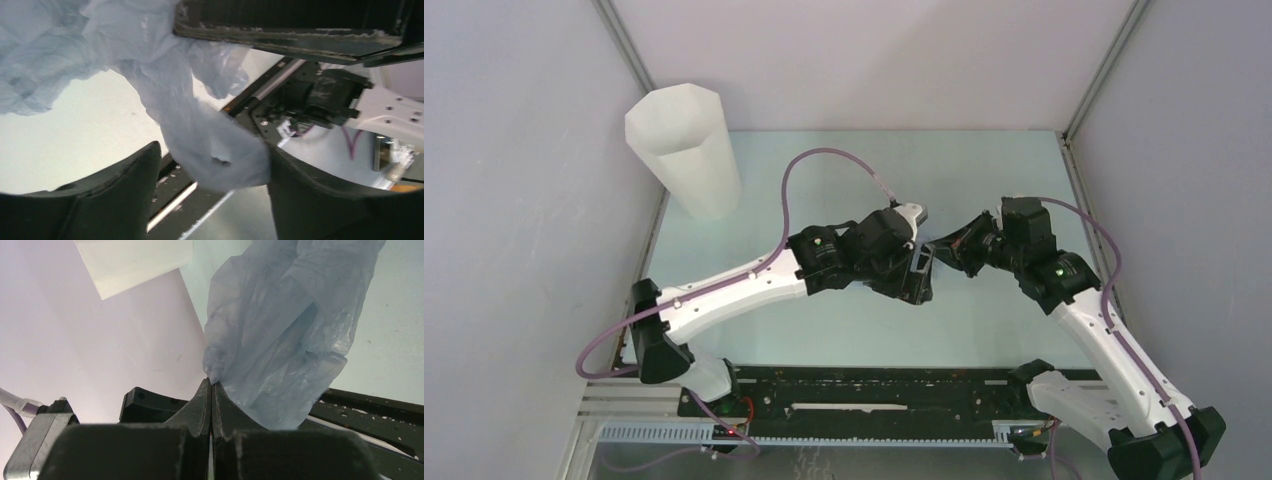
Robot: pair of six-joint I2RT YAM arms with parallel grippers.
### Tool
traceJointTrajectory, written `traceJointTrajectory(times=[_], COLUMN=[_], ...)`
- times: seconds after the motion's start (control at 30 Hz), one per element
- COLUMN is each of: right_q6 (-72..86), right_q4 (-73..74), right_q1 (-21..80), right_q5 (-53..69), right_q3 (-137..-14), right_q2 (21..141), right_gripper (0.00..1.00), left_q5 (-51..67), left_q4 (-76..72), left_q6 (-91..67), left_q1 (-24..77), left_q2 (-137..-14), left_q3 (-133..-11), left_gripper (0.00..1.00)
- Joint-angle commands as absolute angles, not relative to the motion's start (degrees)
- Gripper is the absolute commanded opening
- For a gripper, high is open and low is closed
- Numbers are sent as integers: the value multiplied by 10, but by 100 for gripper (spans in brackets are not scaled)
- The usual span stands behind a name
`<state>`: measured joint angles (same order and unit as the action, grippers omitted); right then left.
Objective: Put the trash bags into the trash bin
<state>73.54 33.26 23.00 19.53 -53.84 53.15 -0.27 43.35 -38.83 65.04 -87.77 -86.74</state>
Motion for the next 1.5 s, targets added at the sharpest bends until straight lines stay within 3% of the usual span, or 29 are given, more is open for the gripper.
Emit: traceJointTrajectory(times=[0.0,0.1,0.2,0.33,0.47,0.7,0.83,0.93,1.07,1.23,1.47], right_q6=[722,698,659,567,375,221,194,176,199,178,119], right_q4=[332,354,376,389,504,567,573,535,444,325,222], right_q1=[235,231,206,148,139,226,272,356,437,511,482], right_q5=[188,195,219,316,315,182,172,163,146,28,-8], right_q3=[-559,-559,-559,-560,-612,-640,-642,-634,-621,-547,-487], right_q2=[522,512,500,506,543,588,585,542,551,599,579], right_gripper=[0,0,0,0,2,48,61,83,86,90,90], left_q5=[-74,-103,-114,-138,-154,-55,15,55,98,131,169], left_q4=[451,458,462,491,522,503,510,531,543,557,584], left_q6=[-381,-385,-383,-380,-377,-355,-364,-371,-366,-346,-316], left_q1=[635,620,606,587,565,518,481,448,421,398,375], left_q2=[-861,-825,-778,-731,-680,-636,-635,-645,-655,-669,-676], left_q3=[-876,-841,-792,-728,-685,-679,-709,-734,-756,-778,-798], left_gripper=[65,38,28,2,0,0,0,0,0,0,0])
